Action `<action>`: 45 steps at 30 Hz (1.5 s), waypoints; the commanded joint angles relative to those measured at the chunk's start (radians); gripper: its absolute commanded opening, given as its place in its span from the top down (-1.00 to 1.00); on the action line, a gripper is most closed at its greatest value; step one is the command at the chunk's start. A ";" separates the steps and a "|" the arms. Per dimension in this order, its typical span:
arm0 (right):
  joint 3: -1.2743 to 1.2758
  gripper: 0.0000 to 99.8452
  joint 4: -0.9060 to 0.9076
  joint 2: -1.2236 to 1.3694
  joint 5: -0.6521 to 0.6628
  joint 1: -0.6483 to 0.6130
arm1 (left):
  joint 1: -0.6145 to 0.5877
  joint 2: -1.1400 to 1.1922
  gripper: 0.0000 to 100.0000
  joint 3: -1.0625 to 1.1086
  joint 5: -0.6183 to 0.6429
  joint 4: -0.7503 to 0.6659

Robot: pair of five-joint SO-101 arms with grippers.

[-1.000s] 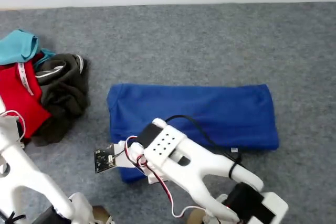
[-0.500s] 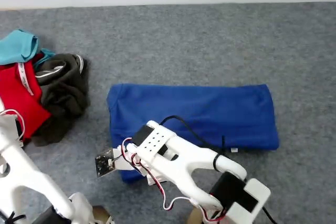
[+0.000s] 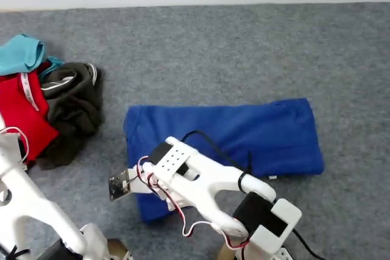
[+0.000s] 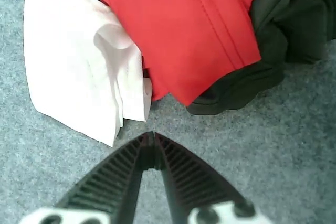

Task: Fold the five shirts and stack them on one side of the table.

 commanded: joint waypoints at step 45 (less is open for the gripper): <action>-0.334 0.98 -0.051 0.015 -0.028 0.325 | 0.000 -0.034 0.98 -0.004 -0.006 0.002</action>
